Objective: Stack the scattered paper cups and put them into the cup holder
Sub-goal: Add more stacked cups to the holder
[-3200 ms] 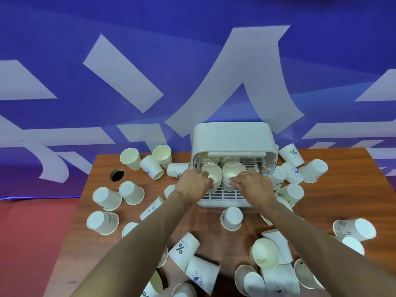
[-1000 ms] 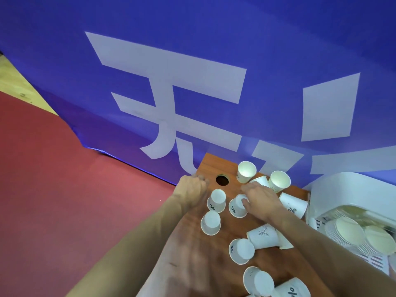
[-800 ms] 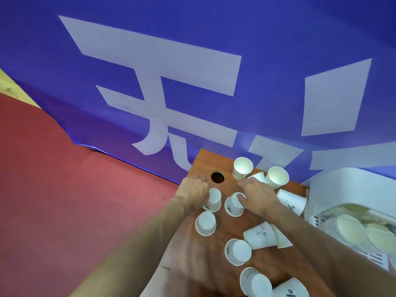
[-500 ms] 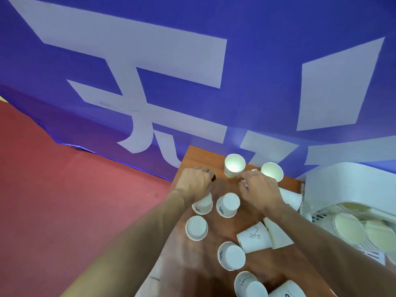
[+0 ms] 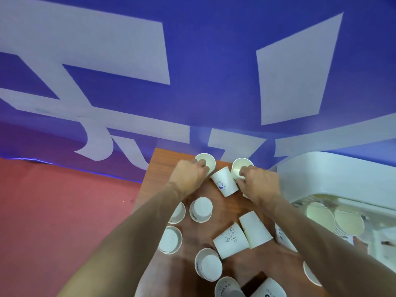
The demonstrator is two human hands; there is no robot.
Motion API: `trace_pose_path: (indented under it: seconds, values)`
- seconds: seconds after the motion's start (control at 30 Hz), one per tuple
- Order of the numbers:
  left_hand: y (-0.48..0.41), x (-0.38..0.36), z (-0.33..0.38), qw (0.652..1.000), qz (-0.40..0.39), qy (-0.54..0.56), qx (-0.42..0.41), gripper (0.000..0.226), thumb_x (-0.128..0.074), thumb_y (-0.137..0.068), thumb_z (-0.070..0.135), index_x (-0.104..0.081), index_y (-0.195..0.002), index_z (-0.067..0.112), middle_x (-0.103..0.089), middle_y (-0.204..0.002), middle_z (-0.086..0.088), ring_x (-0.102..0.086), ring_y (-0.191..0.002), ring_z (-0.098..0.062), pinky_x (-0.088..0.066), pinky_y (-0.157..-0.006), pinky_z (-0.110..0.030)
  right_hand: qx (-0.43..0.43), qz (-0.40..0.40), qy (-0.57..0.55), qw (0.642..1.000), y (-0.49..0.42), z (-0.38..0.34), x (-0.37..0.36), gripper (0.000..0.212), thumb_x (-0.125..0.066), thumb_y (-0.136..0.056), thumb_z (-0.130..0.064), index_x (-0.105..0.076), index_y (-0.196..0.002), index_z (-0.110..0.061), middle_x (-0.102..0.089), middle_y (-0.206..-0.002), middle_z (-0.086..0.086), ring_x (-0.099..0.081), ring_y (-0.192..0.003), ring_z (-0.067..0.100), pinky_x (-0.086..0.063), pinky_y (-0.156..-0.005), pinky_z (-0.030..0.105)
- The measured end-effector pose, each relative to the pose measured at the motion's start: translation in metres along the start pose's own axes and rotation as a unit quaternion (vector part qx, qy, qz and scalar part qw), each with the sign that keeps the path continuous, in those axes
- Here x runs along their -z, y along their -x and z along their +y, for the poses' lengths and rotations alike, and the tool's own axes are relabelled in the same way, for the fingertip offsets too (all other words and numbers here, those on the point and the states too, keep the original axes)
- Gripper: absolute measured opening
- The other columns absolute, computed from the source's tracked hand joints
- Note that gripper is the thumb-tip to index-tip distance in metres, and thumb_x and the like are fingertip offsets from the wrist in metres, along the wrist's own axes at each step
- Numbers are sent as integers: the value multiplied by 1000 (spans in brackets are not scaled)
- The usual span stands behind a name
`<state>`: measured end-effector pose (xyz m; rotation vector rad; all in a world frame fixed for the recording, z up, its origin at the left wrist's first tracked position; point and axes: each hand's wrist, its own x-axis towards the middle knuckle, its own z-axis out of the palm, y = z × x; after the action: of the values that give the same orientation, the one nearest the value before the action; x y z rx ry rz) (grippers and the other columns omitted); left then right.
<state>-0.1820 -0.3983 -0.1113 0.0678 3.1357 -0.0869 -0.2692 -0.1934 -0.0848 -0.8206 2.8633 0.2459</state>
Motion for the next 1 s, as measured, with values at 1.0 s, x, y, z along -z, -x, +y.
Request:
trace_pose_path:
  seconds: [1.0]
  values:
    - [50, 159, 134, 976, 179, 81, -97, 16, -62, -87, 30, -61, -73, 22, -56, -66, 7, -55, -55, -17, -38, -38, -29, 2, 196, -90, 976, 195, 127, 52, 11, -78, -75, -39, -69, -81, -36, -70, -78, -15, -67, -68, 8, -44, -46, 25]
